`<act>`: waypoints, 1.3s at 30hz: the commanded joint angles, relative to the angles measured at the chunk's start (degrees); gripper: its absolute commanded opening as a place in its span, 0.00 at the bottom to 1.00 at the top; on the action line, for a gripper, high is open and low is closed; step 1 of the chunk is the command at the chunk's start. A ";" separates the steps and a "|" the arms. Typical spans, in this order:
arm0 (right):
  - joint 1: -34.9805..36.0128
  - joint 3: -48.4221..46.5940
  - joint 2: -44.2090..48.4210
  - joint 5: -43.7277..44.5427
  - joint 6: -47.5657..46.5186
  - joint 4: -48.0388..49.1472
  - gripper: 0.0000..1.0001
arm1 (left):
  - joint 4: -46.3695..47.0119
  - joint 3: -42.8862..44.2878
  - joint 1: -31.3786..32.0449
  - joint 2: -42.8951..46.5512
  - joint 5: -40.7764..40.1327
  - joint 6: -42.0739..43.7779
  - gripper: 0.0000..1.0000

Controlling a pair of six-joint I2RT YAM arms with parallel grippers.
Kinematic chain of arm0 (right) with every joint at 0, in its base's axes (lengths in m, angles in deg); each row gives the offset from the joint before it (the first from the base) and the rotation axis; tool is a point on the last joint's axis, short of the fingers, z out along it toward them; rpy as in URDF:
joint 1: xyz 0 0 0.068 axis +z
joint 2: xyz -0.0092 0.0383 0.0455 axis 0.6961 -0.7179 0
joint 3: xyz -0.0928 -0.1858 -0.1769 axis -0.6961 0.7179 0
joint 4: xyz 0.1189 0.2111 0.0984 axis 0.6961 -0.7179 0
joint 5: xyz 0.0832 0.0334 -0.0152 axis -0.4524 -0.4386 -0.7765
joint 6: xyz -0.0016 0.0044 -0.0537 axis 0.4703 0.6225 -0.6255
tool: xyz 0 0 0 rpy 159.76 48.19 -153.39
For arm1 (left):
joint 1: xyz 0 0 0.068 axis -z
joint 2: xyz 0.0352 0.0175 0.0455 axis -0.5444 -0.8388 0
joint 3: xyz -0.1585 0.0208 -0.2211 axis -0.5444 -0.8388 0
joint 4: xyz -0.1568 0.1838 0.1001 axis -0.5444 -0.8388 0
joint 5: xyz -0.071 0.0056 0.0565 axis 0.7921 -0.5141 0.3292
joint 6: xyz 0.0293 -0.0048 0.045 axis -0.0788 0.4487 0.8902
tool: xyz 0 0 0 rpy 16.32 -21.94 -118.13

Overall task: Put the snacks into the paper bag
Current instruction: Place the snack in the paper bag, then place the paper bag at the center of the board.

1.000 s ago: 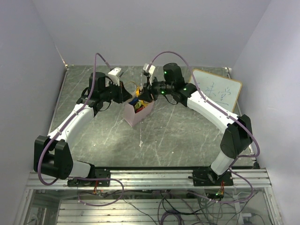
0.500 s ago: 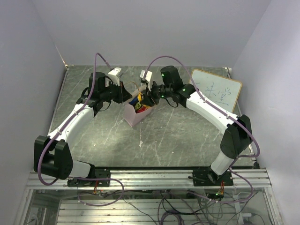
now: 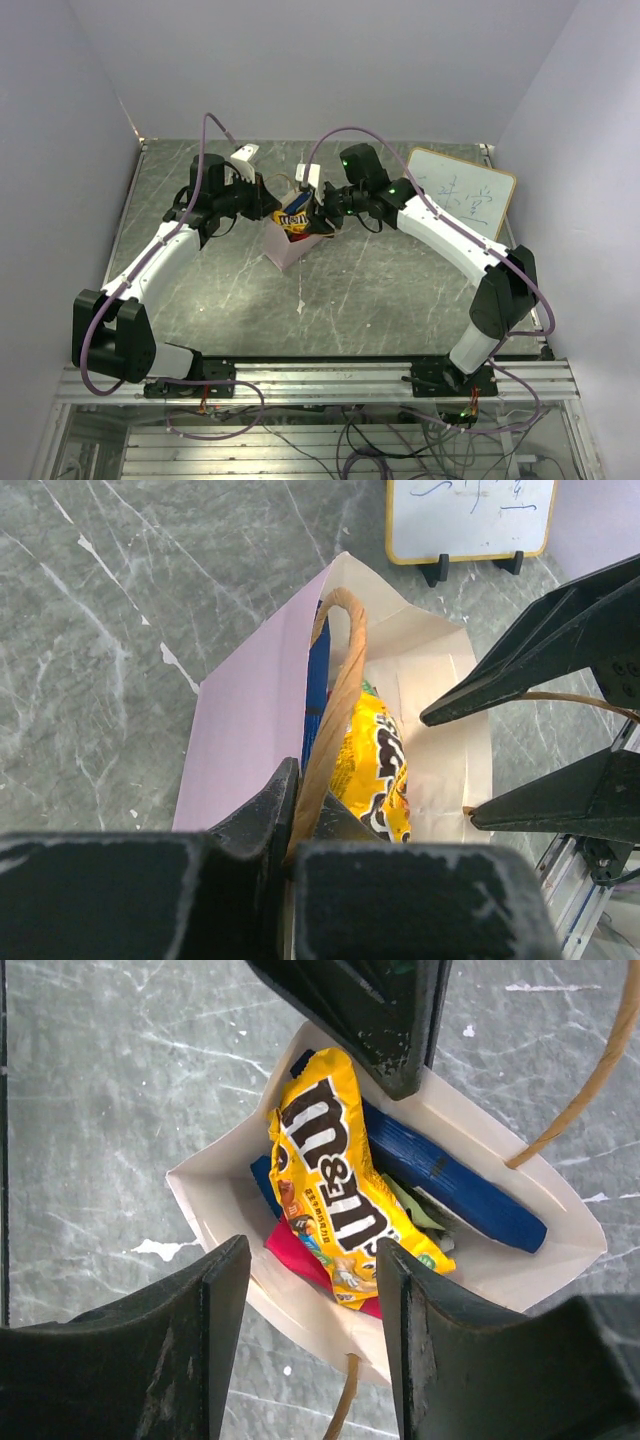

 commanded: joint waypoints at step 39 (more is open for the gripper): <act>-4.42 -12.17 4.99 10.62 12.55 0.64 0.85 | 3.75 -0.28 -2.40 2.70 -5.67 -5.02 0.07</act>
